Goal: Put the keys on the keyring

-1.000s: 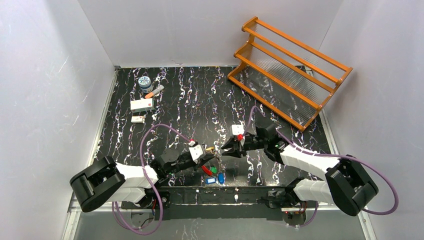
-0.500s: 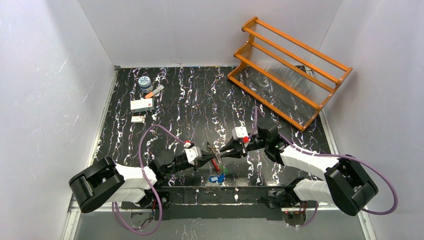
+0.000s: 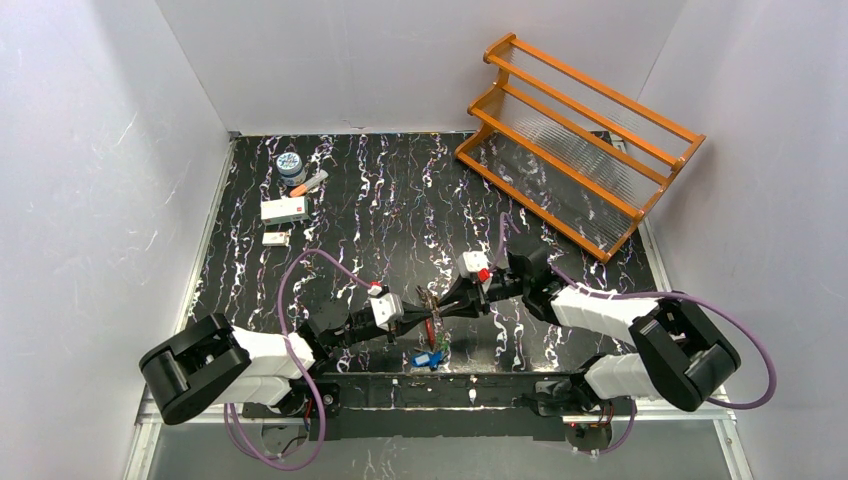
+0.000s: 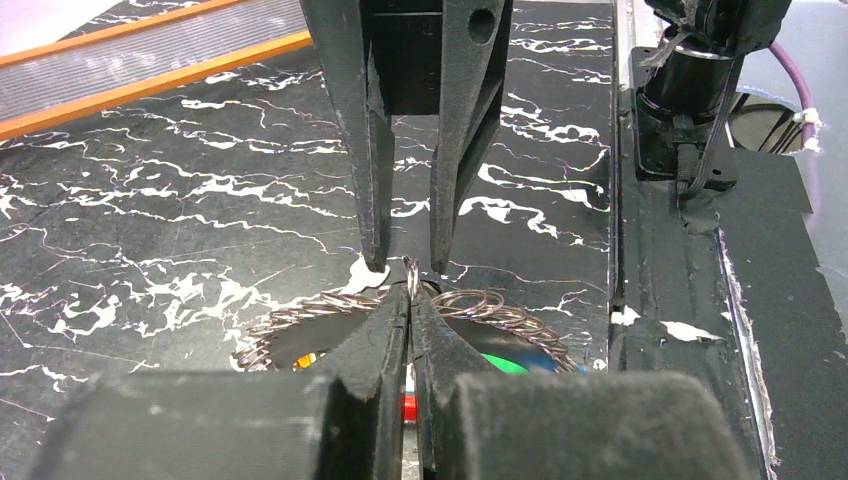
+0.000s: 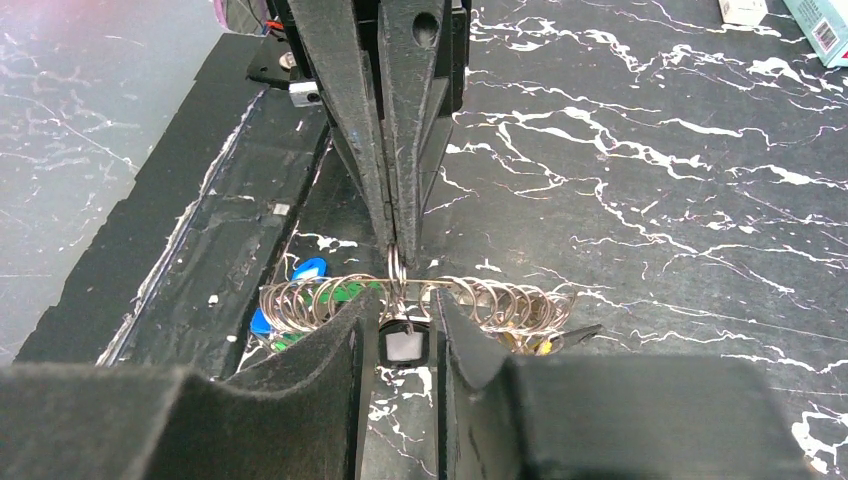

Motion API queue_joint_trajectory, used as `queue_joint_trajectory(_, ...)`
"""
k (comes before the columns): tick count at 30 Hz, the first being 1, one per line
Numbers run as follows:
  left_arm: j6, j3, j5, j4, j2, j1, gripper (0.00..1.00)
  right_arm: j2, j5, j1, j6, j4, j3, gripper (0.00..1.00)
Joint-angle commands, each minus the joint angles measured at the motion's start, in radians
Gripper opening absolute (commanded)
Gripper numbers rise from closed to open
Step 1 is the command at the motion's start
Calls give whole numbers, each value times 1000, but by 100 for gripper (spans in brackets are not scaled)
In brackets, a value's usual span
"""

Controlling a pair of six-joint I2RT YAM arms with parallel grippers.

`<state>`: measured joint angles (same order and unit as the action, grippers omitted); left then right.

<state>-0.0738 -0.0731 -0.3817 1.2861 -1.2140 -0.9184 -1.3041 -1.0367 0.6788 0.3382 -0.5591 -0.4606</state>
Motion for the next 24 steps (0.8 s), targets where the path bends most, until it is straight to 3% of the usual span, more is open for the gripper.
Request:
queue_joint_trajectory(1, 0, -8, -14, 65, 0, -3, 0, -20, -34, -2, -32, -86, -37, 33)
queue_joint_trajectory(10, -1, -13, -14, 65, -1, -2, 0, -31, -48, -1, -33, -79, -41, 16)
queue_joint_trajectory(13, -1, -14, -13, 65, -3, -3, 0, -29, -52, -2, -30, -72, -43, 2)
queue_joint_trajectory(20, -5, -16, -1, 65, -8, -2, 1, -15, -30, -1, 12, 18, -60, 1)
queue_joint_trajectory(24, -15, -10, 33, 60, -6, -2, 27, -4, 13, 0, 71, 139, -87, 1)
